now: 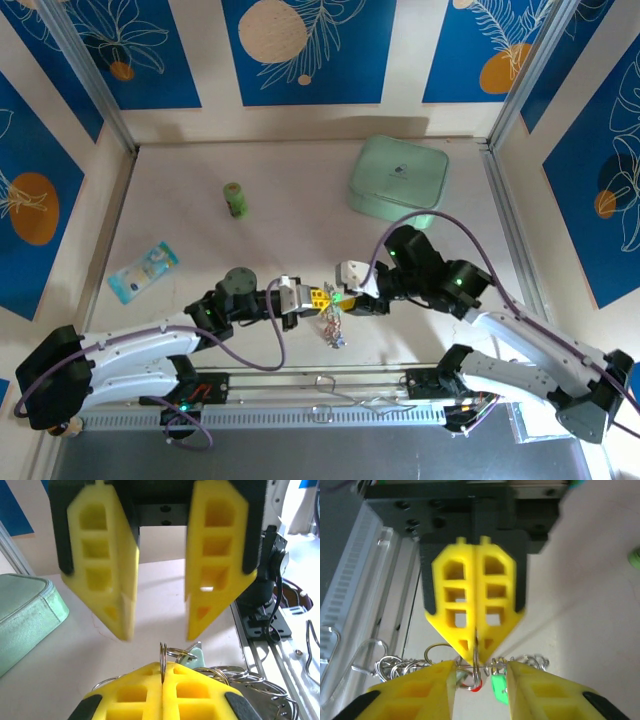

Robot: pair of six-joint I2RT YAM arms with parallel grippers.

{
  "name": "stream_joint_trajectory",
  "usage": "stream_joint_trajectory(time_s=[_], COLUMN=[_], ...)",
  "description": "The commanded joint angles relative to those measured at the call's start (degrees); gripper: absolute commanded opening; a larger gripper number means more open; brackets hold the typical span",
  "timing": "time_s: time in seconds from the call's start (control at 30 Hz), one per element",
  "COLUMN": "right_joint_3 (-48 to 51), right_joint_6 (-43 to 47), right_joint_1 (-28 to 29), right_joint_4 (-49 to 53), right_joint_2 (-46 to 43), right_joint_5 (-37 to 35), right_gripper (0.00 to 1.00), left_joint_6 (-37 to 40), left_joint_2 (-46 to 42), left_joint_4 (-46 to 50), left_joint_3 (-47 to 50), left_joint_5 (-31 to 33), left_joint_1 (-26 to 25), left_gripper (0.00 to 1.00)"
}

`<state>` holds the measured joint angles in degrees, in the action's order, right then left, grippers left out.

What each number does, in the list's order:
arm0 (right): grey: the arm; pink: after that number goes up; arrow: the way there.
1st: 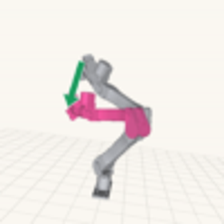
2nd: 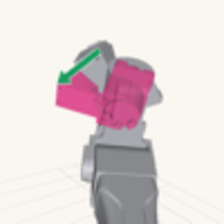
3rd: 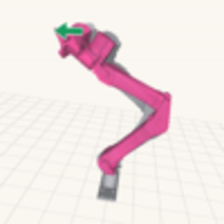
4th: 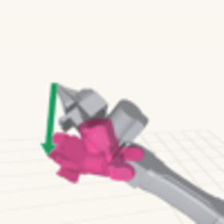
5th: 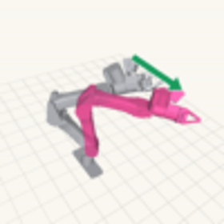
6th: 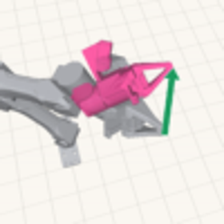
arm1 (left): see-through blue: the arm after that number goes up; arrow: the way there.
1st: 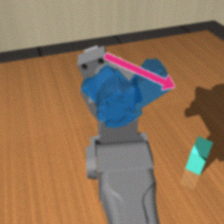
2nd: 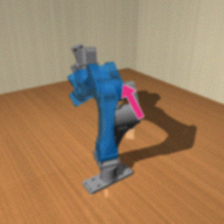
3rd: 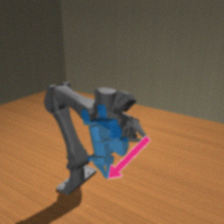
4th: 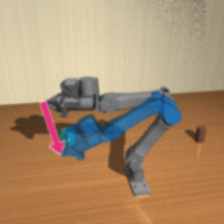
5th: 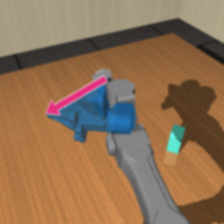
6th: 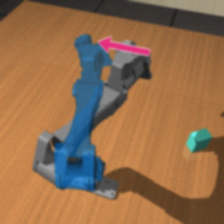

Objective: Put the keys on the keyring

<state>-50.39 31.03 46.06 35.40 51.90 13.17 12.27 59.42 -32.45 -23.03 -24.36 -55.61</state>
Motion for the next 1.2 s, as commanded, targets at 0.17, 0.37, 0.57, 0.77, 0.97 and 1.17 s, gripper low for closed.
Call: stream_joint_trajectory(time_s=[0.17, 0.37, 0.57, 0.77, 0.97, 1.17], right_joint_3=[8.41, 10.52, 10.48, 9.98, 8.92, 8.4], right_joint_6=[-12.4, -13.82, -14.01, -12.82, -8.65, -8.28], right_joint_1=[-0.01, 0.25, 0.25, 0.25, -0.27, 0.85], right_joint_4=[-6.32, -10.85, -12.23, -11.38, -8.31, -6.83], right_joint_2=[-4.64, -3.63, -2.67, -2.64, -2.18, 0.51], right_joint_5=[3.21, 2.22, 3.48, 2.04, -1.76, -0.7], right_gripper=[0.43, 0.42, 0.36, 0.2, 0.09, 0.06], left_joint_6=[-6.07, -6.56, -6.65, -6.65, -6.82, -7.52], left_joint_2=[-0.53, -0.14, 0.04, 0.69, 1.04, 3.15], left_joint_4=[-13.26, -13.52, -13.34, -13.83, -14.08, -21.74], left_joint_3=[3.51, 3.51, 3.34, 2.95, 1.42, 2.37], left_joint_5=[1.95, 1.2, 1.04, 0.03, -1.82, -3.67], left_joint_1=[-0.46, -0.46, -0.46, -0.46, -0.46, -0.46], left_gripper=[0.0, 0.0, 0.0, 0.0, 0.0, 0.0])
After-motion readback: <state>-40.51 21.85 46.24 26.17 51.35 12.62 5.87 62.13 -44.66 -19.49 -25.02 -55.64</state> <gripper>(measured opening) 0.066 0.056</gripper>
